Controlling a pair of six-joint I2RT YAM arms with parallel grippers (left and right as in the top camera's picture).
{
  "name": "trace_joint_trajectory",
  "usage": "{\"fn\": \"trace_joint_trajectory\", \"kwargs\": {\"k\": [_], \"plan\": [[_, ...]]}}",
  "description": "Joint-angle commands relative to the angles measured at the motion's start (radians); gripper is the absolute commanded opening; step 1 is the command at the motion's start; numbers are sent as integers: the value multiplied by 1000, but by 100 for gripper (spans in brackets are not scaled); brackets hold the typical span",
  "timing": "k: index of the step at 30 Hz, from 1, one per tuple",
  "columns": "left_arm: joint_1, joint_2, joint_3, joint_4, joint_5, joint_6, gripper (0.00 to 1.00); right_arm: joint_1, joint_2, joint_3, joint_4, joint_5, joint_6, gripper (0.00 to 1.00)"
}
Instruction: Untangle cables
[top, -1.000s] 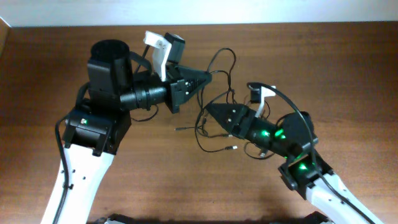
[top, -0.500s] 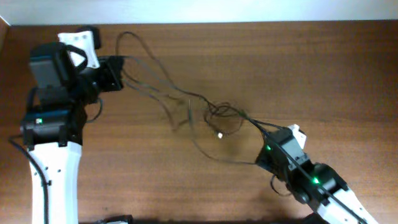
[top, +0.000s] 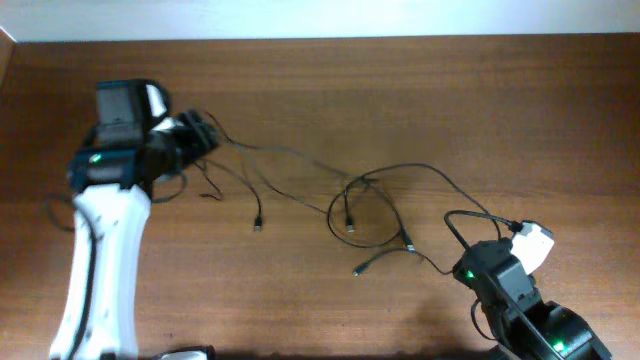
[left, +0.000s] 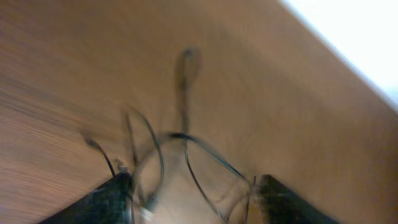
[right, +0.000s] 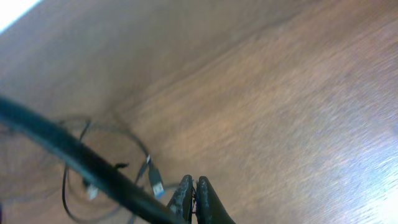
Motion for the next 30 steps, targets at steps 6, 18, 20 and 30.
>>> {"fn": "trace_joint_trajectory", "kwargs": {"k": [6,18,20,30], "plan": [[-376,327,-39,122,407,50,99,0,271,13,130,-322,-81,4],[-491,338,-39,-270,-457,-161,99,0,278,13,175,-435,-266,4],[-493,341,-39,204,283,-10,99,0,270,13,202,-532,-461,4],[-563,346,-39,728,437,-401,99,0,-20,13,525,-1239,-871,4]]}}
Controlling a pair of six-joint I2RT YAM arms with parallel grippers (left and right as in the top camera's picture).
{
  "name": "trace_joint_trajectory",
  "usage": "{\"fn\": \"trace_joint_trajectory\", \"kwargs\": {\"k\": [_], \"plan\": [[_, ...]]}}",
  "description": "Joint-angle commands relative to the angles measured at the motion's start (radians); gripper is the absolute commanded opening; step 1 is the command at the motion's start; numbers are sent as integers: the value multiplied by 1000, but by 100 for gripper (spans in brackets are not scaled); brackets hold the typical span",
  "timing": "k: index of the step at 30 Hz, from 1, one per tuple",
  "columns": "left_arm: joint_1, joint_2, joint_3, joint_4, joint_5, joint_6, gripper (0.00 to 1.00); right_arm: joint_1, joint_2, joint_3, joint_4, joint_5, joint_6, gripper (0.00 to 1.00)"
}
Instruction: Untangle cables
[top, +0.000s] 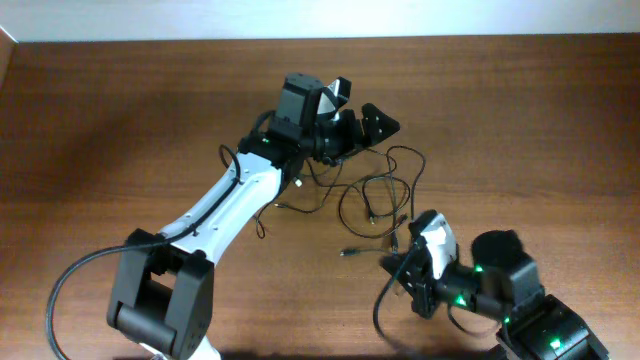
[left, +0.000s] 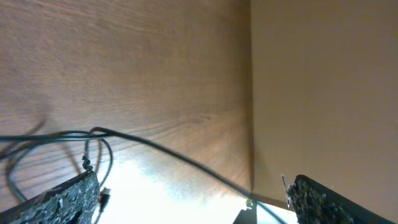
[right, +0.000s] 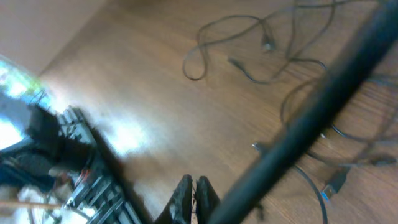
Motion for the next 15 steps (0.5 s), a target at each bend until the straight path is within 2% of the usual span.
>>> {"fn": "trace_joint_trajectory", "kwargs": {"k": [1,3,4,5,6,7,8,10,11,13,15], "plan": [[-49,-5,5,7,6,-33,99,0,-16,23,200,-330,-59,4],[-107,-3,5,7,-92,-33,96,0,2,23,248,-327,-15,4],[-132,-3,5,11,-144,-34,78,0,6,23,246,-327,2,4],[-153,-3,5,12,-167,-47,70,0,6,23,246,-326,2,4],[-164,-3,5,24,-171,-67,73,0,6,23,246,-310,2,4],[-183,-3,5,36,-171,-66,95,0,6,23,246,-294,2,4],[-198,-3,5,29,-171,-65,100,0,6,23,246,-279,2,4],[-202,-3,5,-59,-211,-62,99,0,6,23,245,-273,2,4],[-202,-1,4,-90,-227,-62,96,0,6,23,240,-273,2,4],[-214,31,4,-91,-222,-64,75,0,6,23,228,-269,2,4],[-218,53,4,-90,-219,-67,63,0,6,23,206,-253,2,4]]}}
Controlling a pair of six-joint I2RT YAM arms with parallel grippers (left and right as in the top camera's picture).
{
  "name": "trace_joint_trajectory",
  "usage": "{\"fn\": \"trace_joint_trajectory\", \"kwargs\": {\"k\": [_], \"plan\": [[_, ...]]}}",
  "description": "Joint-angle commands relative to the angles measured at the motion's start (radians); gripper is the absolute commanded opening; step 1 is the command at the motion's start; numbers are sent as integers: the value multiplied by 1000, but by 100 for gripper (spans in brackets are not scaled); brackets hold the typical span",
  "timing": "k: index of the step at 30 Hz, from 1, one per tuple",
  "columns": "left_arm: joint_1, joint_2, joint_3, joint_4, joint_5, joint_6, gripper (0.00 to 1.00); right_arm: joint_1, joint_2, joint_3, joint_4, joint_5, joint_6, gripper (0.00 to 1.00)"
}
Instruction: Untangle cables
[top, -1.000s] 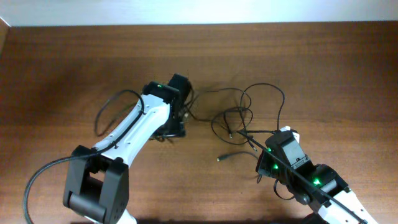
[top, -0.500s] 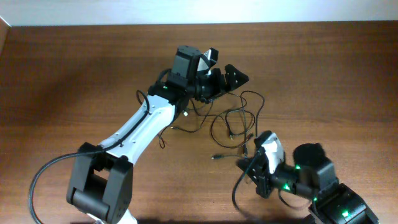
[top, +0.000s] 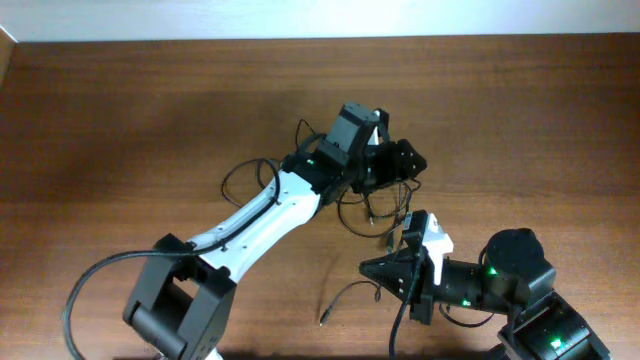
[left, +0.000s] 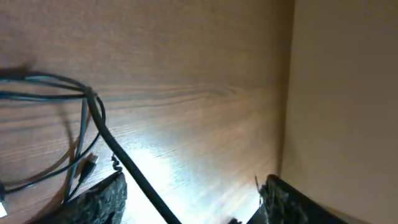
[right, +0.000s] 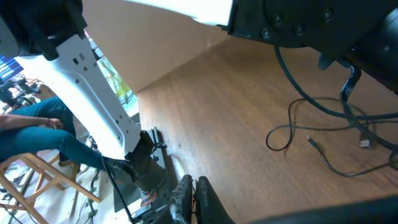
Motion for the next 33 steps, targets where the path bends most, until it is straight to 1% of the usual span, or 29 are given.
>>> {"fn": "trace_joint_trajectory", "kwargs": {"k": [1,2,3,4,5,6,7,9,10,11,12,13,14,15,17,18,20,21,22,23,24,25,26,27,28,29,30,31,33], "plan": [[-11,44,2,13,-10,3,59,1,-3,8,-29,30,0,4],[-11,45,2,52,-11,3,33,1,-3,8,-35,30,0,4],[-11,45,2,82,-34,4,13,1,-3,8,-37,30,0,4],[-3,45,2,108,-95,13,0,1,-3,8,-61,35,0,4],[11,45,3,120,-141,48,0,1,-3,8,-96,64,0,4],[35,41,3,173,-118,76,0,1,-3,8,-200,185,0,4],[61,31,3,249,-35,113,0,1,-3,8,-265,274,6,4],[130,-2,3,402,254,197,0,1,-3,8,-401,566,148,4],[177,-26,3,438,466,273,0,1,-3,8,-422,662,214,4],[219,-40,3,433,689,363,0,1,-3,8,-403,723,267,4],[246,-41,3,433,882,416,0,1,-3,8,-374,757,309,4],[267,-41,2,433,1091,510,0,1,-3,8,-323,791,389,4],[269,-41,2,409,1110,540,0,1,-3,8,-298,808,429,4],[268,-41,-1,397,1110,596,0,0,-3,8,-282,839,459,4],[268,-41,-5,307,1109,737,0,0,-3,8,-256,978,539,4],[268,-41,-5,262,1109,785,0,0,-3,8,-224,1000,539,4],[268,-41,-5,191,1109,866,0,0,-3,8,-109,999,539,5],[268,-41,-5,150,1060,887,0,0,-3,8,-47,996,538,7],[269,-41,-5,108,970,887,0,0,-3,8,-27,996,517,8],[271,-41,-5,58,902,887,0,0,-3,8,-29,995,381,15],[271,-41,-5,16,905,887,0,0,-3,8,-32,995,204,21],[271,-41,-5,19,933,887,0,0,-3,8,-35,990,115,21],[271,-41,-5,24,971,887,0,0,-3,8,-51,972,-5,22],[271,-41,-5,24,993,887,0,0,-3,8,-70,969,-58,30],[271,-41,-5,24,998,886,0,0,-3,8,-86,969,-100,40],[271,-41,-5,24,1008,886,0,0,-3,8,-93,970,-134,43],[271,-41,-5,24,1051,886,0,0,3,8,-95,970,-171,43],[271,-41,-5,24,1109,886,0,0,21,8,-88,973,-171,43],[265,-41,-5,20,1109,880,0,0,84,8,-54,974,-196,43]]}}
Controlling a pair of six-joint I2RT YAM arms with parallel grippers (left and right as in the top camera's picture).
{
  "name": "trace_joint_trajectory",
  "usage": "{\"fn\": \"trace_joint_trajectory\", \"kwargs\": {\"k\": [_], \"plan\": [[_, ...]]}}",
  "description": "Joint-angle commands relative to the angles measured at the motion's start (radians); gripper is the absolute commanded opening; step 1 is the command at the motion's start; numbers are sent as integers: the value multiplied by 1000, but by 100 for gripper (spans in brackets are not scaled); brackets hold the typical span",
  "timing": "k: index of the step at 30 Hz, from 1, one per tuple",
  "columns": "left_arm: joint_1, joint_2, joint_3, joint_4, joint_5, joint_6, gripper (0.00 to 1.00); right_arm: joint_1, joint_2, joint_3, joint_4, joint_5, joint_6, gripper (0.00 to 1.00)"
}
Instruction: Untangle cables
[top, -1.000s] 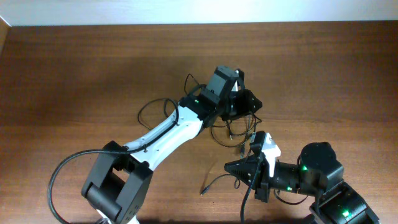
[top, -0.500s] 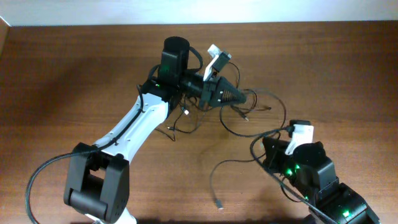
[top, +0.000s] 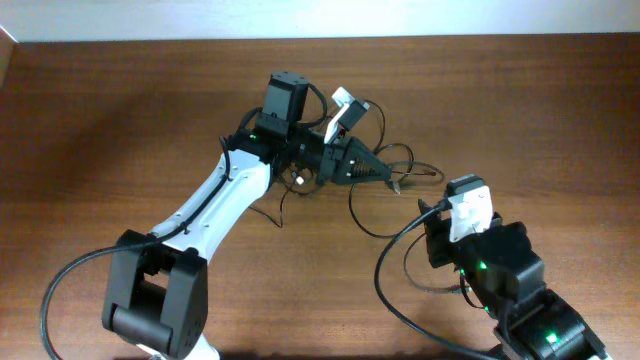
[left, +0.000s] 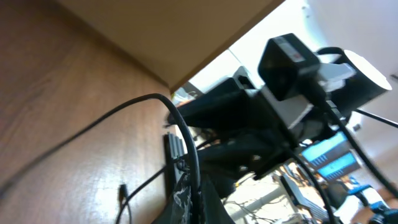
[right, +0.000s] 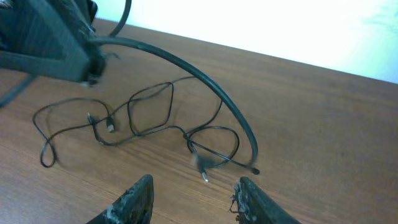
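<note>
Thin black cables (top: 352, 207) lie bunched in the middle of the wooden table, seen as loose loops (right: 149, 112) with a small plug (right: 204, 177) in the right wrist view. My left gripper (top: 383, 177) reaches in from the left and is shut (left: 193, 202) on one black cable (left: 184, 134). That strand arcs up off the table (right: 211, 87). My right gripper (right: 194, 199) is open just in front of the bunch, nothing between its fingers (right: 140, 198). In the overhead view its fingers are hidden under the wrist.
The table (top: 150, 110) ends at a white wall along the far side. A thick black arm cable (top: 385, 290) loops on the table beside the right arm (top: 495, 270). Beyond the table edge, the left wrist view shows lab equipment (left: 292, 81).
My left gripper was open over the bunch and is now shut on a cable, a little further left. My right gripper was shut, pointing left; it is now open, further right.
At first the cables stretched across the table, left gripper open at the far left, right gripper shut at the lower right. Then the left arm stood open over the middle with the cables bunched there. Now the left holds a strand and the right is open.
</note>
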Motion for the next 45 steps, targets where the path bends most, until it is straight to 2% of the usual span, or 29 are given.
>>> {"fn": "trace_joint_trajectory", "kwargs": {"k": [1,3,4,5,6,9,10,12,13,17,19,23,24,25,28,29,30,31,33,34,35,36,38,41,43,45], "plan": [[-6,-21,-2,-2,63,15,0,-1,80,10,57,9,-70,43],[-21,-21,-2,-5,63,16,0,-1,175,10,180,119,-70,43],[-23,-21,-2,-5,63,16,0,-1,201,10,199,133,-70,34],[-23,-21,-2,-4,63,16,0,-1,211,10,203,133,-69,12],[-23,-21,-2,-4,60,16,0,-1,211,10,203,133,-69,4],[-23,-21,-2,-4,52,16,0,-1,179,10,198,289,-65,4],[-23,-21,-2,-5,45,16,0,-1,160,10,198,317,-65,8],[-23,-21,-2,-4,45,16,0,-1,127,10,182,343,-65,41],[-23,-21,-2,-4,45,16,0,-1,126,10,164,342,-64,46],[-23,-21,-2,-4,44,16,0,-1,124,10,82,341,8,58],[-23,-21,-2,-4,34,16,0,-1,121,10,63,338,52,69],[-47,-21,-2,-5,43,15,0,-1,175,10,109,285,51,70],[-56,-21,-2,-5,46,15,0,-1,191,10,129,285,51,64],[-67,-21,-2,-4,46,15,0,-1,218,10,186,289,43,45],[-67,-21,-2,-4,45,16,0,-2,229,10,226,346,43,8],[-67,-21,-2,-4,45,16,0,-2,229,10,222,346,43,4],[-67,-21,-2,-4,45,16,1,-2,229,10,220,346,43,4],[-67,-21,-2,-4,42,16,4,-2,229,10,202,345,47,4],[-66,-21,-2,-3,-20,16,24,-2,228,10,121,341,99,4],[-66,-21,-2,-3,-59,16,38,-2,226,10,69,341,151,4],[-66,-21,-2,-3,-128,16,78,-2,220,10,11,334,208,4],[-66,-21,-2,-3,-204,16,99,-2,209,10,-61,324,287,4],[-51,-21,-2,-3,-335,15,99,-2,174,10,-152,232,318,4],[37,-21,-2,-5,-346,-58,99,-2,80,10,-245,195,350,4],[145,-21,-2,-8,-345,-133,99,-2,-16,10,-313,195,363,4],[264,-26,-2,-135,-341,-145,99,-2,-85,10,-318,193,365,4]]}}
